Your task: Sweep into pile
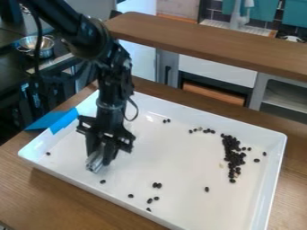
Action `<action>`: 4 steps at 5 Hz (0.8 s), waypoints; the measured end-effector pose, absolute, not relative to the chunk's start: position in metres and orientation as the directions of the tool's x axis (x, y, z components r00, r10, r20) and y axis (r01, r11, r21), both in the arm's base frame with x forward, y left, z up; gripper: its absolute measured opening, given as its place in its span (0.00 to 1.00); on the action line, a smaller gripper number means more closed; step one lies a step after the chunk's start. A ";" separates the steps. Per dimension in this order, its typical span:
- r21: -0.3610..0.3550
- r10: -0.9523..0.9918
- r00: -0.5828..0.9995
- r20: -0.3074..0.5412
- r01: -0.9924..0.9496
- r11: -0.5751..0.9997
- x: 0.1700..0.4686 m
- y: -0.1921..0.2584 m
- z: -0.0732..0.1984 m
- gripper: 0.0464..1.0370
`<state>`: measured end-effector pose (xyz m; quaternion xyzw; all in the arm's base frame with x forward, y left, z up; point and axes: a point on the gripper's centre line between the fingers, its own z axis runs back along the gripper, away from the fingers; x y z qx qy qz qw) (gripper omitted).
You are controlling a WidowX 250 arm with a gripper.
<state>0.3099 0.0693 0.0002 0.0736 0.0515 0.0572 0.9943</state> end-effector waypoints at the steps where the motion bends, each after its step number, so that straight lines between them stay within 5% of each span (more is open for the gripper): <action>1: 0.199 0.072 0.991 -0.111 -0.049 0.979 0.302 0.068 -0.006 0.34; 4: 0.219 0.003 0.995 -0.096 0.019 0.976 0.288 0.039 -0.015 0.34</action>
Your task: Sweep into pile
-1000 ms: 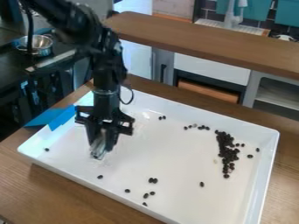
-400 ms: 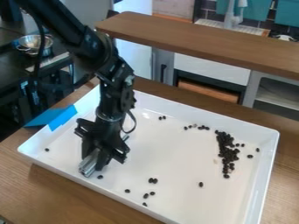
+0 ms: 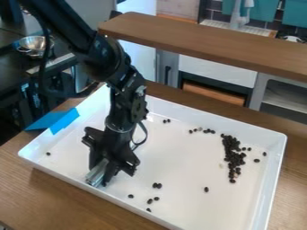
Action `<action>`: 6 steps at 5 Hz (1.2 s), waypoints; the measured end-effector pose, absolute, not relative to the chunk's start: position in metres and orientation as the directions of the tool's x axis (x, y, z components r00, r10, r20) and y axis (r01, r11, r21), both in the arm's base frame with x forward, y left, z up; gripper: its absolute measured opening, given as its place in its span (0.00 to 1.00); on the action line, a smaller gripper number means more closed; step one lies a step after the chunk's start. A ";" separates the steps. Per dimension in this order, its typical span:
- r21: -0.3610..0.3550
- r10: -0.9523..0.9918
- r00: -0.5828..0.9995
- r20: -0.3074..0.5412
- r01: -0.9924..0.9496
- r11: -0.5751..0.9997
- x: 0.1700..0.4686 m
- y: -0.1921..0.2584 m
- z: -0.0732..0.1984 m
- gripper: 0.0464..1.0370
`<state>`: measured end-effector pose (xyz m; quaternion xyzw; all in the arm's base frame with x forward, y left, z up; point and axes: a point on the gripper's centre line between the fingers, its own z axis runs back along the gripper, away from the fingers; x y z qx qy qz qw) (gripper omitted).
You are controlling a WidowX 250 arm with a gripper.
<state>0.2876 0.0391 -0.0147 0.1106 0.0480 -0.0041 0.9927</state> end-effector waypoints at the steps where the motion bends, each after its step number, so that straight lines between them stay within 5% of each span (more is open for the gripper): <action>1: 0.203 0.008 0.996 -0.089 0.010 0.979 0.289 0.024 -0.015 0.34; 6: 0.091 -0.012 0.993 -0.114 0.022 0.996 0.283 -0.077 -0.018 0.34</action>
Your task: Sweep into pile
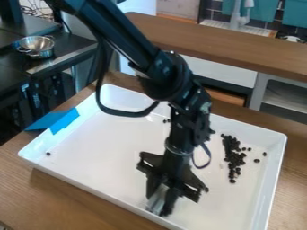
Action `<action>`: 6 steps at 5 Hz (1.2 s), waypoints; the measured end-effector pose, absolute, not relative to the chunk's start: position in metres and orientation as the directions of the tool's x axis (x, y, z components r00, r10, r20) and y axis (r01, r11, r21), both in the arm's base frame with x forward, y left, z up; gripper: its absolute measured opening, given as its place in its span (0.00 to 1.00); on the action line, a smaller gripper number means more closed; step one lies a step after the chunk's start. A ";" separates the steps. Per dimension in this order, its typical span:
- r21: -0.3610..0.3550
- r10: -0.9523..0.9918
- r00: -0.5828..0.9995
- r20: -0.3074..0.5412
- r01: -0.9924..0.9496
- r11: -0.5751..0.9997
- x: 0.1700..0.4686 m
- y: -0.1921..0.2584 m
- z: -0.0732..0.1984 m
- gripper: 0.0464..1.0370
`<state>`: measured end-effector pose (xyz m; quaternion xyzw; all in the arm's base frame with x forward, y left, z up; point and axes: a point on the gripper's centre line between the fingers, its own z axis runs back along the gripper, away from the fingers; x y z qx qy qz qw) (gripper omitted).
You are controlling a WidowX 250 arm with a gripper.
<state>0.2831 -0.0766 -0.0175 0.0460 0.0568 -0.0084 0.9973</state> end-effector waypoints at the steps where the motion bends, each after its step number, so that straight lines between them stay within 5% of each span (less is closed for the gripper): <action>1: 0.063 0.012 0.993 -0.121 -0.004 0.998 0.283 -0.085 -0.016 0.34; 6: -0.126 0.451 0.874 -0.179 -0.475 0.871 0.340 -0.130 -0.019 0.34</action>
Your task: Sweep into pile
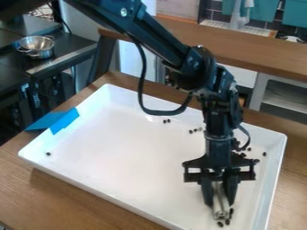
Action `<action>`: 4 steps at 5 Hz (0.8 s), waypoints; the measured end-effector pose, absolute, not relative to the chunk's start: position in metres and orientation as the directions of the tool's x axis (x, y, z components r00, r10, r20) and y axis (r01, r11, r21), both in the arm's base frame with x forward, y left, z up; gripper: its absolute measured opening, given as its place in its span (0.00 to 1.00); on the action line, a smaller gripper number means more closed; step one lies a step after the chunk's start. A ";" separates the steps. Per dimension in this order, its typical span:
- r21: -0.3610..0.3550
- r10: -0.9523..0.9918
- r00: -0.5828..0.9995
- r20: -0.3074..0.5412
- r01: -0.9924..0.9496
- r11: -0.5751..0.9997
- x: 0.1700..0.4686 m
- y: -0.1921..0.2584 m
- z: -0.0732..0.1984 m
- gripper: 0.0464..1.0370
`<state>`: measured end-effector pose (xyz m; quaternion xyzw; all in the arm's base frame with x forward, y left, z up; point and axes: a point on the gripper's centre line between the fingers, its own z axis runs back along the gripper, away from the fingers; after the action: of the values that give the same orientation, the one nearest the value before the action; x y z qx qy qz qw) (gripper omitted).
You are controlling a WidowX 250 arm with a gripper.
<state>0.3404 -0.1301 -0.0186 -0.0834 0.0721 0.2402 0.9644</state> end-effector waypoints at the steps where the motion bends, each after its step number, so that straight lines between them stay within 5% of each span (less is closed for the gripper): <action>1: -0.150 0.476 0.864 -0.165 -0.499 0.854 0.357 -0.135 -0.018 0.34; 3: -0.165 0.489 0.852 -0.187 -0.518 0.839 0.365 -0.119 -0.013 0.34; 4: -0.170 0.511 0.824 -0.246 -0.555 0.814 0.352 -0.075 0.006 0.34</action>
<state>0.3520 -0.0746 0.0055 -0.1178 0.0948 0.2812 0.9477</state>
